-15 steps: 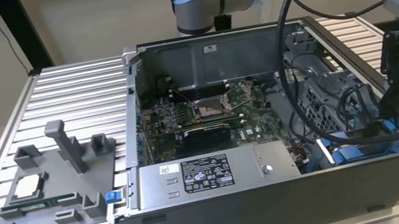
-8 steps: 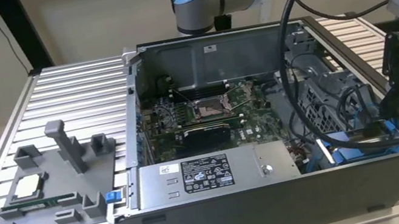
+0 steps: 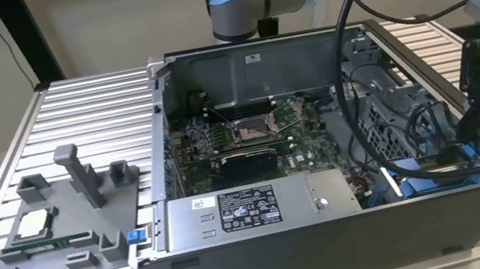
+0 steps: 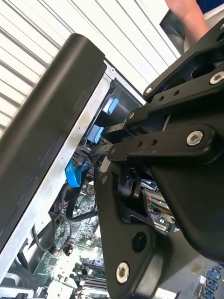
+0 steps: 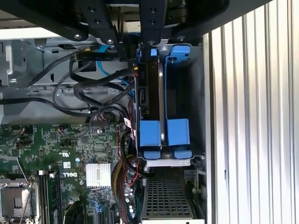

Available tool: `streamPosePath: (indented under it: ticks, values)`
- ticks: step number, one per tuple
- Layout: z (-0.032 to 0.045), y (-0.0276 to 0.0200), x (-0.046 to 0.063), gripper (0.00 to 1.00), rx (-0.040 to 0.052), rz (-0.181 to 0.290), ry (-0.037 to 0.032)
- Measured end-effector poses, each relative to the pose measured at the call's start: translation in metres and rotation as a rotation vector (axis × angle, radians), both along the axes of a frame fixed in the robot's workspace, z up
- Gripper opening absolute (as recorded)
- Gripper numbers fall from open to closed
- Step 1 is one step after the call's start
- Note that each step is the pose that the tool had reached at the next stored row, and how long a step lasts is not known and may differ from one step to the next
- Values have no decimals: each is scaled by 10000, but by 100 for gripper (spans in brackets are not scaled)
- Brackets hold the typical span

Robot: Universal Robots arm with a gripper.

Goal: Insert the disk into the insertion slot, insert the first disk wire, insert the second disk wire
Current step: 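Insert the second disk wire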

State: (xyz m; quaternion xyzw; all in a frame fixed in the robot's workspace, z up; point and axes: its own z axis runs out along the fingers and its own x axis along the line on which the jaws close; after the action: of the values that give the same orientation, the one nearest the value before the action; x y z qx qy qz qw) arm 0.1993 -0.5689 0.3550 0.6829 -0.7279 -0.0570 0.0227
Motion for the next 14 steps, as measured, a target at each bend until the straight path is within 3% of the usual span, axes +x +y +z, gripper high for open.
streamPosePath:
  ticks: [6, 11, 14]
  values:
    - [1, 0, 0, 0, 2, -1, 0]
    - [191, -1, -26, 0, 1, -1, -1]
    - [241, 0, -100, 0, 3, -2, -39]
